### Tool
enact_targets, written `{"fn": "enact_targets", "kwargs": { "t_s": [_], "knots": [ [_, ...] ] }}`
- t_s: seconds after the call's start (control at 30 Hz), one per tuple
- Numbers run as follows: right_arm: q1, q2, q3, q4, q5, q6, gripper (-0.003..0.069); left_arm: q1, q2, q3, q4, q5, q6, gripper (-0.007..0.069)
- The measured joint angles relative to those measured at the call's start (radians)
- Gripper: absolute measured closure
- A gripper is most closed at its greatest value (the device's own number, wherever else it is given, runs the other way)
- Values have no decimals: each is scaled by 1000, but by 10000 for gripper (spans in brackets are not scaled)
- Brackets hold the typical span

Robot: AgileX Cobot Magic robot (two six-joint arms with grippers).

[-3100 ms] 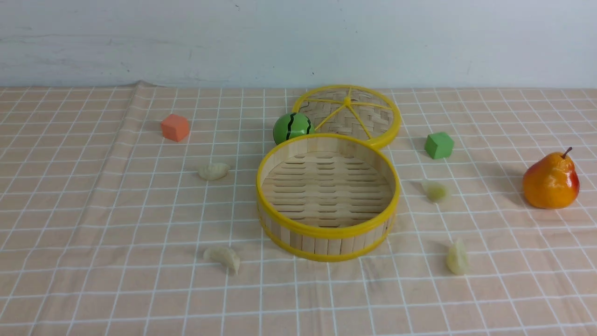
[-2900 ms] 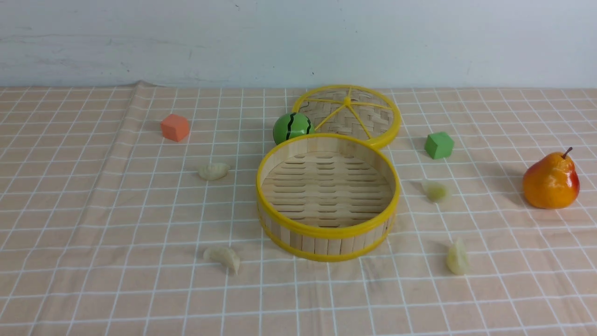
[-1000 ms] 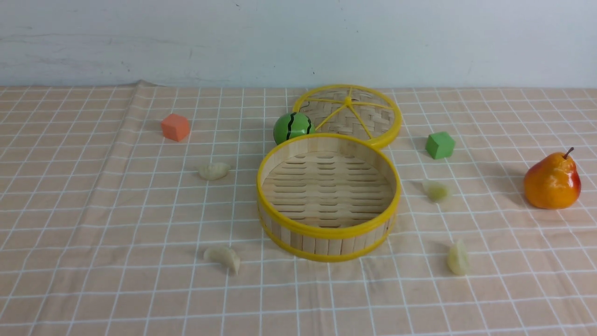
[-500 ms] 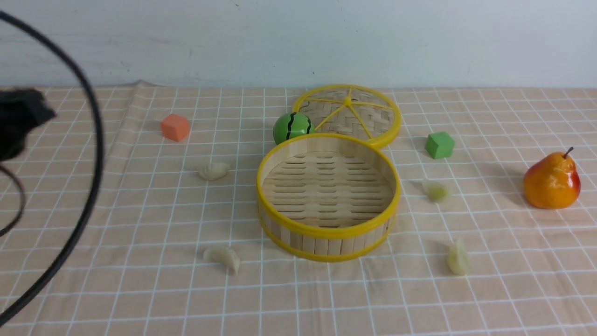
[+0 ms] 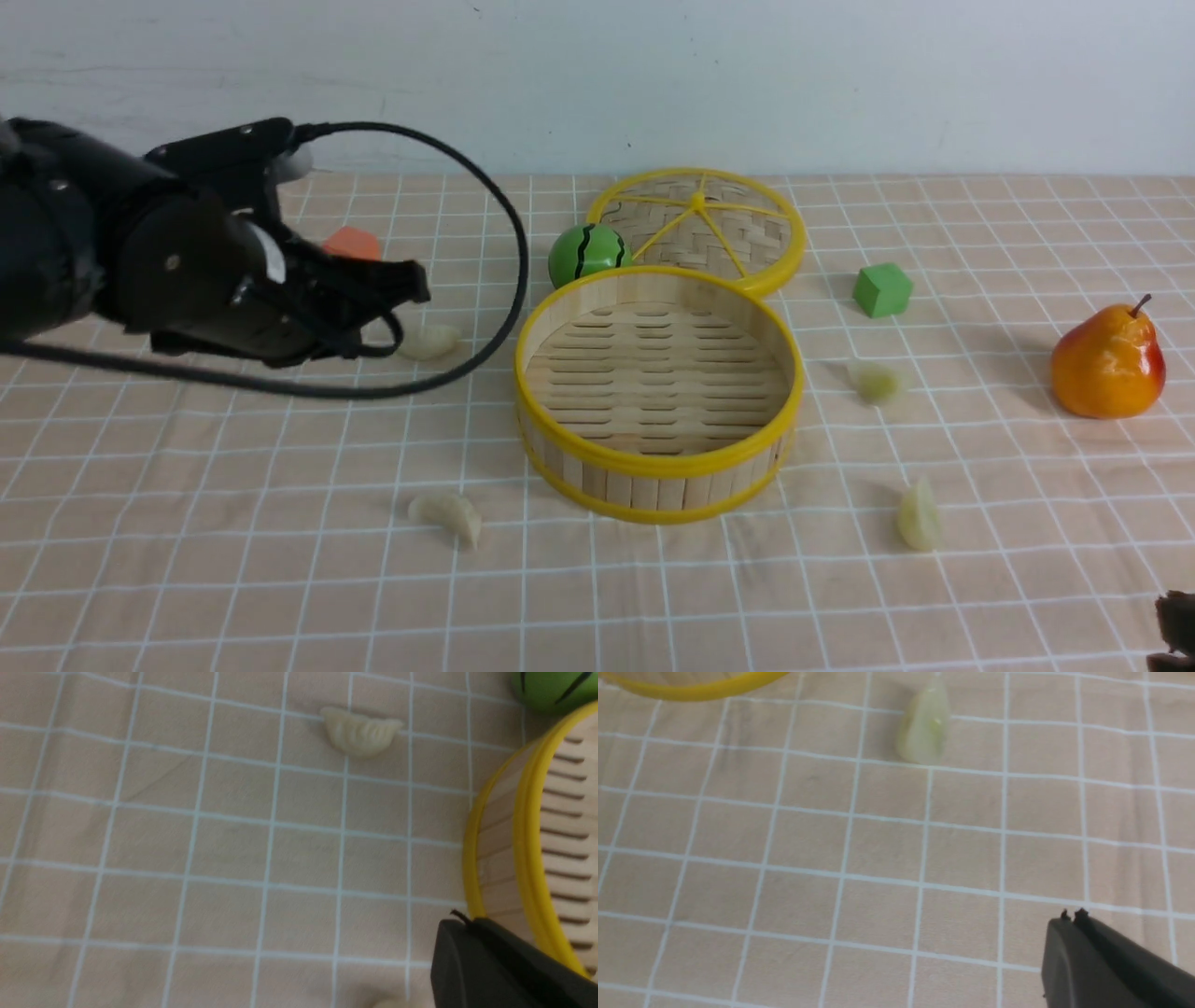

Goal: Put the dumplings into the steamer on the table with the brown tablecloth.
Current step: 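Reach for and grasp a dumpling on the table with the left gripper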

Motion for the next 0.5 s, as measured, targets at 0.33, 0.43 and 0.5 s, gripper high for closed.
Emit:
{"fn": "enact_targets", "kwargs": {
  "t_s": [0.33,0.43,0.5],
  "knots": [
    [35,21,-15,27,3,-41,669,6,357,-349,8,-36,-73,242],
    [35,21,-15,33,-2,-41,666,10,492,-488,8,26,-151,74],
    [35,21,-15,38,-2,-41,665,18,541,-543,9,64,-199,32]
  ]
}}
